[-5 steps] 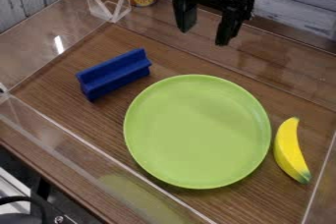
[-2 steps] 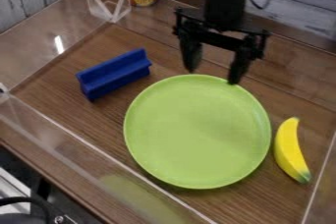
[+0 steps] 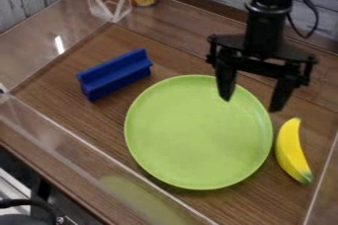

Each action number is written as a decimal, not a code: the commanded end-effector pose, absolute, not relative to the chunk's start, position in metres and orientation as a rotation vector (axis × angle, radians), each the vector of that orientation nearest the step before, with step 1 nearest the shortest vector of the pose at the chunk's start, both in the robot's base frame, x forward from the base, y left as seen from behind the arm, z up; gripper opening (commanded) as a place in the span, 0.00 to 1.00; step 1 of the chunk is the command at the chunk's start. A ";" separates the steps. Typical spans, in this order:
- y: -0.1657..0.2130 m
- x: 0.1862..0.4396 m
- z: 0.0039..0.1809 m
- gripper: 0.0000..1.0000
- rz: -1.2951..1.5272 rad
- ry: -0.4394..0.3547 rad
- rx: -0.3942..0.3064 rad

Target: Put the banana in the green plate

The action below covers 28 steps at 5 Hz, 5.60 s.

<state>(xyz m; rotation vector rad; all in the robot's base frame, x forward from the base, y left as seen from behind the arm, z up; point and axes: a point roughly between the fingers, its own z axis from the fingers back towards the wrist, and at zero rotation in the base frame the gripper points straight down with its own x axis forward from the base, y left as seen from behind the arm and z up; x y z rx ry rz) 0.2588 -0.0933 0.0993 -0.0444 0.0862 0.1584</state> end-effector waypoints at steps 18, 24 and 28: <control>-0.144 0.275 0.035 1.00 0.280 -0.079 -0.184; -0.137 0.267 0.071 0.00 0.165 -0.056 -0.127; -0.098 0.236 0.123 0.00 0.035 -0.071 -0.096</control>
